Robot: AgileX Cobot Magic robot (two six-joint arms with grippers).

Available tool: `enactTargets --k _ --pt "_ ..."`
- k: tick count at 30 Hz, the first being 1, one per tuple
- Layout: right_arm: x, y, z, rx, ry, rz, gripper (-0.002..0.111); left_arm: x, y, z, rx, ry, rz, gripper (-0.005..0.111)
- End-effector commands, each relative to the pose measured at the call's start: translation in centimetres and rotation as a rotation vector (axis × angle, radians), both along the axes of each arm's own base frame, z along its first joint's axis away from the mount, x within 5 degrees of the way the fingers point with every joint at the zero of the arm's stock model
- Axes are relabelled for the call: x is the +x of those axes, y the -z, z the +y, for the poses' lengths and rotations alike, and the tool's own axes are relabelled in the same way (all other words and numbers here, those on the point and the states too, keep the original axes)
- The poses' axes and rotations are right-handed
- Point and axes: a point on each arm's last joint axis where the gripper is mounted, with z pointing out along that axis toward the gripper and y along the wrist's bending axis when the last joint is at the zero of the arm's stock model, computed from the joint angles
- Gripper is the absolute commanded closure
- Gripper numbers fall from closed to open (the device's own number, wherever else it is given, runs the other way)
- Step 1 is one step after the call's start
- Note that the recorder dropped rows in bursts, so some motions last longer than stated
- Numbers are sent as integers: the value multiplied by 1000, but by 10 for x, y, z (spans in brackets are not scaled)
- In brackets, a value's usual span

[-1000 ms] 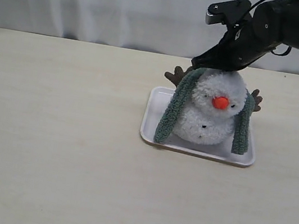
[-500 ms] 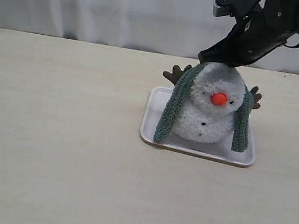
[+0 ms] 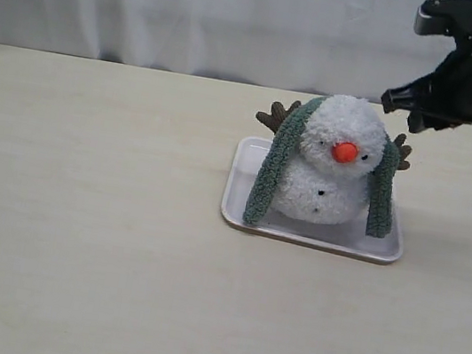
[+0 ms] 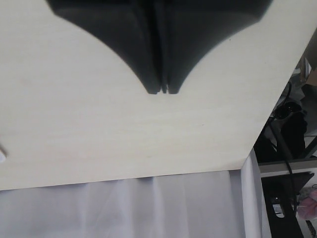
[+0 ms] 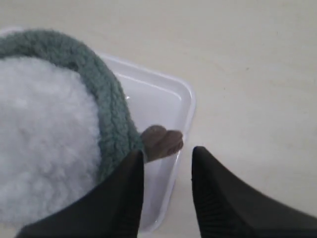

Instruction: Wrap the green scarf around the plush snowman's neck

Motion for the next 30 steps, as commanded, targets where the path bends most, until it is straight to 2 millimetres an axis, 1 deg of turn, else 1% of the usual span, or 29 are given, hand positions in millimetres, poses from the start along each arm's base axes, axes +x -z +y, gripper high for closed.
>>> enactTargets --k 1,3,6,9,11,15,19,21,24,25,27,30 --pt "-11 24 -11 103 20 12 76 0 0 0 -3 1 -9 107" --pt "-16 38 -13 139 23 36 75 0 0 0 -3 1 -9 107" --pt "-28 60 -14 140 -4 86 69 0 0 0 -3 1 -9 107" --pt "-37 76 -7 212 -23 98 67 0 0 0 -3 1 -9 107" --pt "-40 82 -2 264 -54 79 67 0 0 0 -3 1 -9 107" --pt "-38 91 -8 247 17 -39 67 0 0 0 -3 1 -9 107" --pt "-39 92 -8 242 6 -31 69 0 0 0 -3 1 -9 107" --pt "-39 97 -7 243 6 -8 74 0 0 0 -3 1 -9 107" --pt "-39 107 -7 239 0 24 88 0 0 0 -3 1 -9 107" --pt "-39 107 -7 240 0 29 92 0 0 0 -3 1 -9 107" --pt "-41 109 -7 240 0 39 103 0 0 0 -3 1 -9 107" --pt "-45 109 -6 246 -16 77 104 0 0 0 -3 1 -9 107"
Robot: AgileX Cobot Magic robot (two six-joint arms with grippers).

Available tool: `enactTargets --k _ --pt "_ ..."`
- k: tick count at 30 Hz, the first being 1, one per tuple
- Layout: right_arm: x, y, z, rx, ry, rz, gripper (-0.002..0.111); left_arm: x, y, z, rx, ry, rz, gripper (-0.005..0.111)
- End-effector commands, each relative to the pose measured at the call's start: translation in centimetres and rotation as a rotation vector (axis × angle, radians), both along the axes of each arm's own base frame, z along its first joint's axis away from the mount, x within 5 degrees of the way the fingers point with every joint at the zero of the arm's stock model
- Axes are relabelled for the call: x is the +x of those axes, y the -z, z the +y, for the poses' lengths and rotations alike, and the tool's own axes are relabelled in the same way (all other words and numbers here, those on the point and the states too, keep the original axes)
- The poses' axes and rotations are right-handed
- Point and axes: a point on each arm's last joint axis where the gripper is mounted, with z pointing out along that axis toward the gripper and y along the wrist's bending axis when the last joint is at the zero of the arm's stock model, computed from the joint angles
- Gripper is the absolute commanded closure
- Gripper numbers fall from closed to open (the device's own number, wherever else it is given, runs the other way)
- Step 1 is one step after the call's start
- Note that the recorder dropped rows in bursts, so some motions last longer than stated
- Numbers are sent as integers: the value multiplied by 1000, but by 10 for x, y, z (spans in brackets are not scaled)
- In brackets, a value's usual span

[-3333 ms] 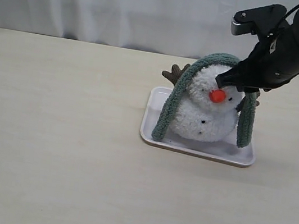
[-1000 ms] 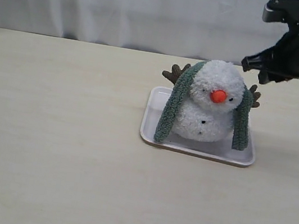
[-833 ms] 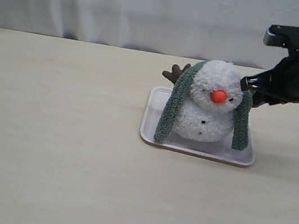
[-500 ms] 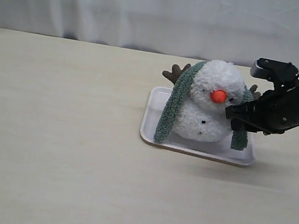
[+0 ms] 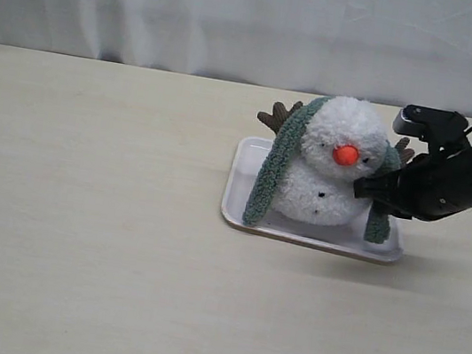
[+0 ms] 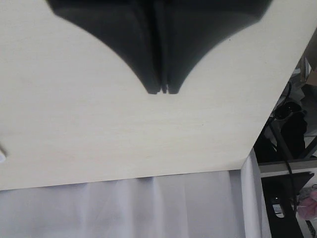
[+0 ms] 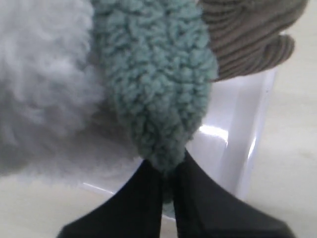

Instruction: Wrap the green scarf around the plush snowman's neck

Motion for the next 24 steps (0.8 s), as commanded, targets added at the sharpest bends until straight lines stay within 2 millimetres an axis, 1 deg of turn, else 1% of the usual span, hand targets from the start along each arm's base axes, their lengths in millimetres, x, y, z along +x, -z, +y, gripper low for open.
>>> enactTargets --k 1,4,8,12,15,19,21,24 --pt "-6 0 0 2 -37 43 104 0 0 0 -3 1 -9 107" --pt "-10 -7 3 27 -74 62 104 0 0 0 -3 1 -9 107" --pt "-14 -19 12 124 -107 42 104 0 0 0 -3 1 -9 107" --pt "-17 -23 17 179 -130 51 104 0 0 0 -3 1 -9 107" --pt "-17 -16 17 184 -135 85 104 0 0 0 -3 1 -9 107" --pt "-16 5 16 174 -117 131 104 0 0 0 -3 1 -9 107" --pt "-15 11 16 173 -115 149 104 0 0 0 -3 1 -9 107" --pt "-13 13 15 158 -102 127 104 0 0 0 -3 1 -9 107"
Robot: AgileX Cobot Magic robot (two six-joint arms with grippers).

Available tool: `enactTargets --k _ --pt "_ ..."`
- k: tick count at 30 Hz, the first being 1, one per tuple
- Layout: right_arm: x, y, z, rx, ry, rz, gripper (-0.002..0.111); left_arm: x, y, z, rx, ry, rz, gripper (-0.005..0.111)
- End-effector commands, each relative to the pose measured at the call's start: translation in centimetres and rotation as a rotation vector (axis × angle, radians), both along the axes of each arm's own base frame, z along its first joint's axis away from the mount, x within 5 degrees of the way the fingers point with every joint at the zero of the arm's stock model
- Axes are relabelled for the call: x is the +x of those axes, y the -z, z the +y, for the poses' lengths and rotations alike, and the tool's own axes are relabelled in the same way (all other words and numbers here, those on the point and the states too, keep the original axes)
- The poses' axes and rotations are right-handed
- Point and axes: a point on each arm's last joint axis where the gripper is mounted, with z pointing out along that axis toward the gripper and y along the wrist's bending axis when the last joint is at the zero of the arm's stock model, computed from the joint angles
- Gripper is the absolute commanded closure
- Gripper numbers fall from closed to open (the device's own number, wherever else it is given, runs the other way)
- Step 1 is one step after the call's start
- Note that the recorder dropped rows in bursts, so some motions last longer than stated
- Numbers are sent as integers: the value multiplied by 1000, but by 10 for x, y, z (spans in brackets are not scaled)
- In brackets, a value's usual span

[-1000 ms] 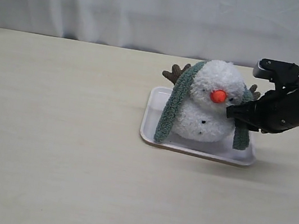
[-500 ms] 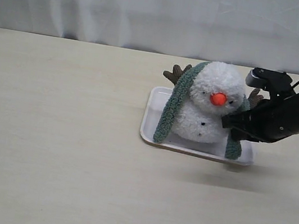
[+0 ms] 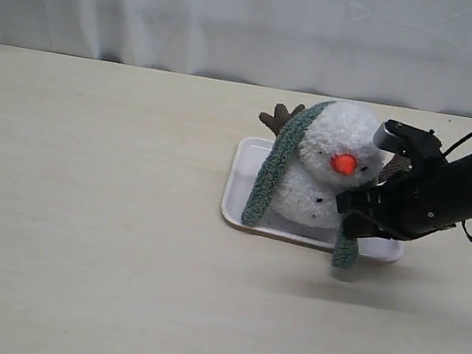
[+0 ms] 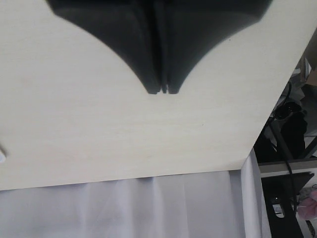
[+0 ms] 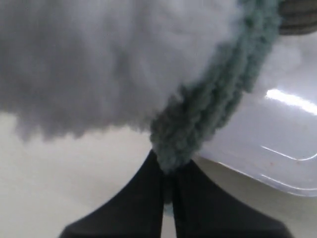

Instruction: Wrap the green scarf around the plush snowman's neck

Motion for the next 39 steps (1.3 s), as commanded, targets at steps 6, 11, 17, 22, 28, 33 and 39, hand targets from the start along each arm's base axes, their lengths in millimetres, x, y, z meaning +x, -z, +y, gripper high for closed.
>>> enactTargets --k 6,11,17,22,28,33,39 --pt "5 -3 -4 -26 16 -57 99 0 0 0 -3 1 -9 107" --pt "2 -24 -4 -21 8 -115 73 0 0 0 -3 1 -9 107" --pt "-12 -49 0 40 4 -97 50 0 0 0 -3 1 -9 107" --pt "-30 -60 7 106 -79 14 50 0 0 0 -3 1 -9 107" --pt "-44 -67 15 217 -137 141 50 0 0 0 -3 1 -9 107" --pt "-51 -80 26 320 -221 123 51 0 0 0 -3 1 -9 107" --pt "-66 -96 70 277 -370 -27 58 0 0 0 -3 1 -9 107"
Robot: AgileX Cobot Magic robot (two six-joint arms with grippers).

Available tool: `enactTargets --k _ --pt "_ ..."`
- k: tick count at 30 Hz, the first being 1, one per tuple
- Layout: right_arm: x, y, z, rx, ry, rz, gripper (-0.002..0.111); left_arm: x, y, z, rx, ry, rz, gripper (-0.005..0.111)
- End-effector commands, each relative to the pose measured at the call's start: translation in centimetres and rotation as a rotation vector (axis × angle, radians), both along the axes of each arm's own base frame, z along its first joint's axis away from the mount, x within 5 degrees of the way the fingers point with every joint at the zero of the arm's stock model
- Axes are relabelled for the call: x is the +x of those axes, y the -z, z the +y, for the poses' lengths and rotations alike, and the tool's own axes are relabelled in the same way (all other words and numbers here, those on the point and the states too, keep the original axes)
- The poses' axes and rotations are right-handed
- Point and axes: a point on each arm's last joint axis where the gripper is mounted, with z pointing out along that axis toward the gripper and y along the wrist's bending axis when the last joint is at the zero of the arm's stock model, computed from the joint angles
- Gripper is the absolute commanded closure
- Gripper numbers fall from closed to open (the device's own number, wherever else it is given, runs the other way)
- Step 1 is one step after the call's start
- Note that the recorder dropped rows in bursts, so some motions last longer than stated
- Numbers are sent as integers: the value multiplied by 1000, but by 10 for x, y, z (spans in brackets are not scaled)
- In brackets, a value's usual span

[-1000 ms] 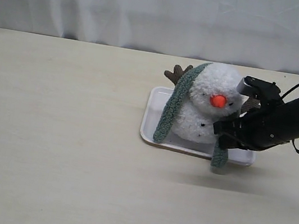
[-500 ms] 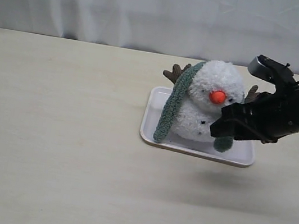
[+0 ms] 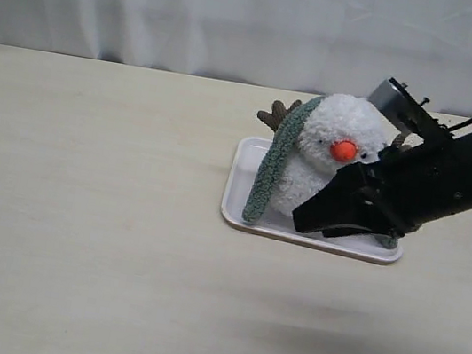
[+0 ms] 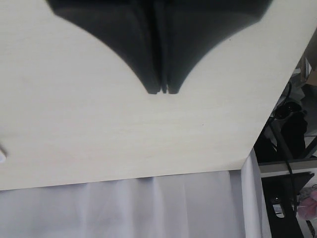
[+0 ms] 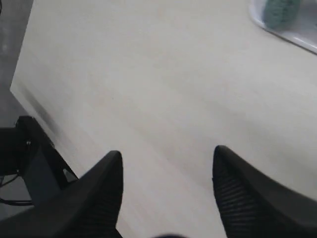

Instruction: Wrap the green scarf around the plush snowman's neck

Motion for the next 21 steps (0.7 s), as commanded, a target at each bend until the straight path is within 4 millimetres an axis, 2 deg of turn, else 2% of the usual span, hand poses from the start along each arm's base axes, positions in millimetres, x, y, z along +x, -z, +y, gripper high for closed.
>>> enactTargets --k 1,6,13,21 --pt "-9 -15 35 -33 -62 -181 58 0 0 0 -3 1 -9 107" --pt "-6 -16 63 -207 75 -401 58 0 0 0 -3 1 -9 107" --pt "-4 5 97 -365 145 -552 58 0 0 0 -3 1 -9 107" --pt "13 46 95 -506 308 -478 57 0 0 0 -3 1 -9 107"
